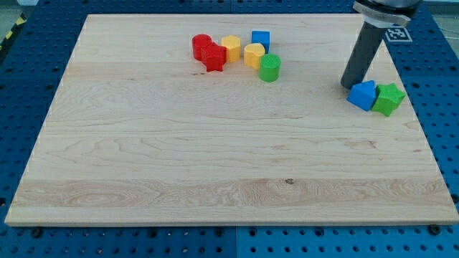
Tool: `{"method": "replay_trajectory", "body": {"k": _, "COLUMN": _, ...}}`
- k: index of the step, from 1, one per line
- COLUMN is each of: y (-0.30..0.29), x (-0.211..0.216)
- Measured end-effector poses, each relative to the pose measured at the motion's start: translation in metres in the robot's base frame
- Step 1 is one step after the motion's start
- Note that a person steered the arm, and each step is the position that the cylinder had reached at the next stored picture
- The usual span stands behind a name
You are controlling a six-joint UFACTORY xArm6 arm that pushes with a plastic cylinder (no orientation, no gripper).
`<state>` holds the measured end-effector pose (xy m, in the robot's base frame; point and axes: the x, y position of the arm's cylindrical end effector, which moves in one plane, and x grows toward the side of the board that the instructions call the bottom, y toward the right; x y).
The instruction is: Move your arm away towards the group of blocks
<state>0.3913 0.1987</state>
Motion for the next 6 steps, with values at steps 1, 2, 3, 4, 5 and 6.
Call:
{"method": "replay_trajectory", "body": {"k": 1, "y": -0.026, "x": -0.009}}
{"method": "replay_trajectory", "body": {"k": 2, "y": -0.053, "x": 0.004}}
{"method": "replay_trajectory", "body": {"k": 3, "y": -0.105, "x": 0.010}}
{"method": "replay_trajectory", "body": {"k": 4, "y": -0.167, "x": 0.007}}
{"method": "replay_trajectory", "body": {"k": 5, "y": -0.182, "x": -0.013}}
{"method": "replay_trajectory", "body": {"k": 6, "y": -0.178, "x": -0.030}}
